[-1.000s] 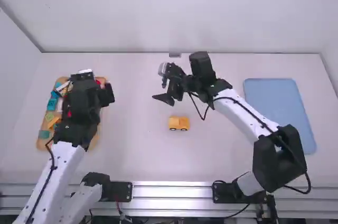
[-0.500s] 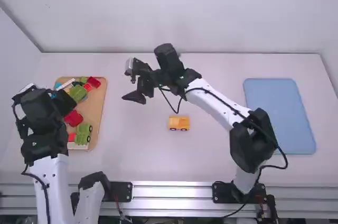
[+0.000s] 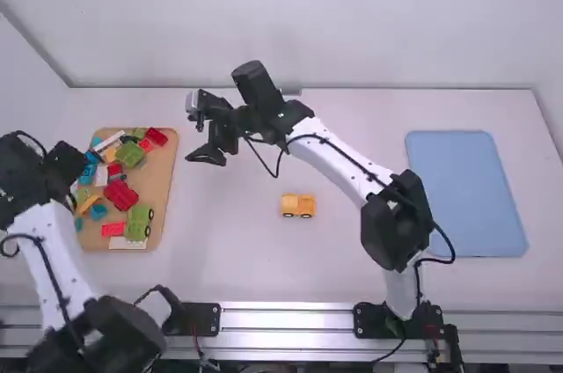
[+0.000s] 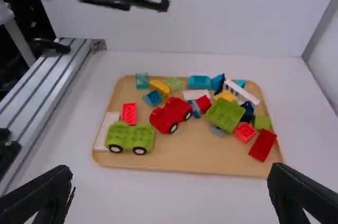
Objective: Assemble lego blocks to make yellow taxi
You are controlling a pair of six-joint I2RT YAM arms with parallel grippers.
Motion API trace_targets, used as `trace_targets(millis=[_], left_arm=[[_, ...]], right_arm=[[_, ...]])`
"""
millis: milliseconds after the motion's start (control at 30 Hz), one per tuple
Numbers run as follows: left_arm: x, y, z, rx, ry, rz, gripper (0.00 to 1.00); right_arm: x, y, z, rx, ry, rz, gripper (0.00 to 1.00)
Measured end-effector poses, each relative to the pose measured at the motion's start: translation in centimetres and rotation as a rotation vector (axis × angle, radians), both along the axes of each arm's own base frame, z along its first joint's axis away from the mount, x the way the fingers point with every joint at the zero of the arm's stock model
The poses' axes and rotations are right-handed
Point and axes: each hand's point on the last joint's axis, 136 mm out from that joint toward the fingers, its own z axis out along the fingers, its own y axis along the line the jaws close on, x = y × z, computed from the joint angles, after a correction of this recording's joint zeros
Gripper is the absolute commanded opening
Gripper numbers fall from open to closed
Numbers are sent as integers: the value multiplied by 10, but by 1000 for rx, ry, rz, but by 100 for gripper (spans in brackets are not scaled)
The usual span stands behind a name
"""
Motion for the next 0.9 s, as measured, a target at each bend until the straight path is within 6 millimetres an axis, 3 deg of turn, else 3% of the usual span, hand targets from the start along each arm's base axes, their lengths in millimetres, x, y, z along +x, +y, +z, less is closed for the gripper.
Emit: trace_targets(millis=[200,333,500,700,767,800,900], left_arm=[[57,1,-7,-81,106,-147,82],[97,6,-28,-140,245,-217,83],[126,20,-63,-195,401,-234,84],[133,38,-103,-223,542,-232,88],[127,44,-116,-228,586,-214,82],[125,48,-120,-225,595,-216,73],[126,55,-124,-207,591,-257,70]], right_arm=[[4,-1,-2,-11,-10,-21,99],[7,-2,-3,-14,-10,-32,99],[15,-9,-4,-21,-4,-51,98],[24,-16,-5,-24,0,-72,99],[26,-18,-5,-26,-1,-76,99],[26,-18,-5,-26,1,-77,98],[27,-18,-6,-30,-3,-85,98]])
